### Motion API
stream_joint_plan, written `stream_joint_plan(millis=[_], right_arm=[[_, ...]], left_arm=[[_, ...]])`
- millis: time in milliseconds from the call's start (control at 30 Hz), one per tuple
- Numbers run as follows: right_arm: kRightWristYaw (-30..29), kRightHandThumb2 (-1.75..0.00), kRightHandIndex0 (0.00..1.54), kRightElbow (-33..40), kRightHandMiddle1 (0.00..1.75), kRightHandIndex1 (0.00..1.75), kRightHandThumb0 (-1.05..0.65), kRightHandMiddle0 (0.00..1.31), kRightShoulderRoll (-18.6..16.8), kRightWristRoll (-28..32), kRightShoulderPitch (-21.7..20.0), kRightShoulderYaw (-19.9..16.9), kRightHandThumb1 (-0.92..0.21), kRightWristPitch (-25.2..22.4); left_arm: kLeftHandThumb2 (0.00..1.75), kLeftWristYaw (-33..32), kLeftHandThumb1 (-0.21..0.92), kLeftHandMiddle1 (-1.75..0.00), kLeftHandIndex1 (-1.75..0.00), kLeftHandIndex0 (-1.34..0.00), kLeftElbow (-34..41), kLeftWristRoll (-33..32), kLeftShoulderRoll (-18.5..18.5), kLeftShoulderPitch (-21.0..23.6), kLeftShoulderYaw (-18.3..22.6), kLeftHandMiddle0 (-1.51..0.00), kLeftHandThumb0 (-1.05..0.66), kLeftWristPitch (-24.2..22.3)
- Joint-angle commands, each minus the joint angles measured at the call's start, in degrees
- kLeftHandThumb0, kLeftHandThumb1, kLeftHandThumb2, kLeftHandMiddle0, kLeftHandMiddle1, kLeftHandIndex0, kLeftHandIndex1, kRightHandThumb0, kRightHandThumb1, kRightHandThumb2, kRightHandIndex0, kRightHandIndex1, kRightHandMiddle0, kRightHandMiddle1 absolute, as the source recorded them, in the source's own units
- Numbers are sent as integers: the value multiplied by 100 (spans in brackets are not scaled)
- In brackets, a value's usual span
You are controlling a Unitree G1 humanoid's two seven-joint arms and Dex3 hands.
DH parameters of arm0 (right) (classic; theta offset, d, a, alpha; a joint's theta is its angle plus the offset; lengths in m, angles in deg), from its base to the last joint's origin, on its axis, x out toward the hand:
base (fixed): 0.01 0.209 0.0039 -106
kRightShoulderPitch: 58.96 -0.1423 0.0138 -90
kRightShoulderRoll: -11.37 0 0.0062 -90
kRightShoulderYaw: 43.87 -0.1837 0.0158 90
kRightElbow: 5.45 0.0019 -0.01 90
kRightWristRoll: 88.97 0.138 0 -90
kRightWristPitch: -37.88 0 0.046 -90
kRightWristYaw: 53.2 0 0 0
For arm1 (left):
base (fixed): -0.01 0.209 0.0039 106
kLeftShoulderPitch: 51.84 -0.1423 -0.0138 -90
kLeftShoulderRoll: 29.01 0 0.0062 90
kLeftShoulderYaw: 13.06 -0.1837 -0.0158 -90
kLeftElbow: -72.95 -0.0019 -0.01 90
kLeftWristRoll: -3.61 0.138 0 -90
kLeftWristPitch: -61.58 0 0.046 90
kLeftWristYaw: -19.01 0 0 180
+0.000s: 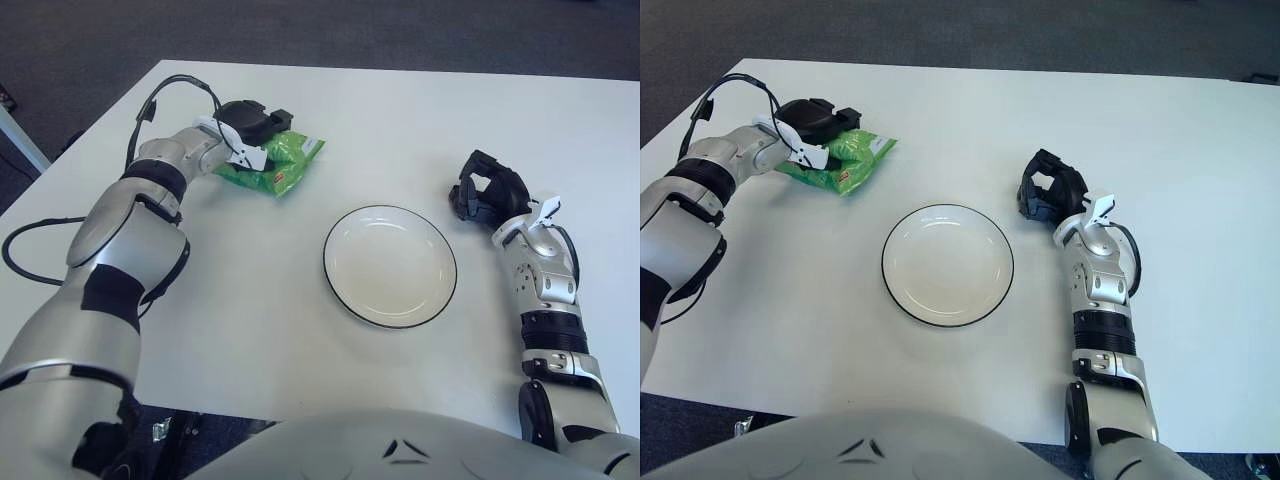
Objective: Put the snack into the plate.
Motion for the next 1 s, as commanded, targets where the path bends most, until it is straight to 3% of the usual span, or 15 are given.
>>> stream_joint_plan(millis=[0,367,500,800,967], right_arm=[[2,-133,127,-334,175,175,-48,62,-42,-23,222,17,-31,-239],[124,-133,127,-622,175,175,-48,62,29,-76,144,28,-31,-25],[169,-133,128,-752,175,175,-49,62,64,-100,105,44,-30,73],[337,-134,129,-1069,175,175,-49,63,123,-52,-11,25,-30,223],[404,-134,129,-1217,175,175,-49,63,162,-54,-71,12,-30,267]], left_arm=[[163,-57,-1,-158,-175,-66,18,-19,93,-138,52,-88,0,-100],[167,-114,-5,-154,-175,-68,102,-254,216,60,343,-95,0,-42],[167,-446,-6,-156,-175,-67,179,-243,241,72,410,-94,0,3],[169,-1205,-6,-160,-175,-67,826,-286,216,200,649,-93,0,608],[168,-1160,-4,-161,-175,-66,1290,-501,140,64,917,-92,0,877]])
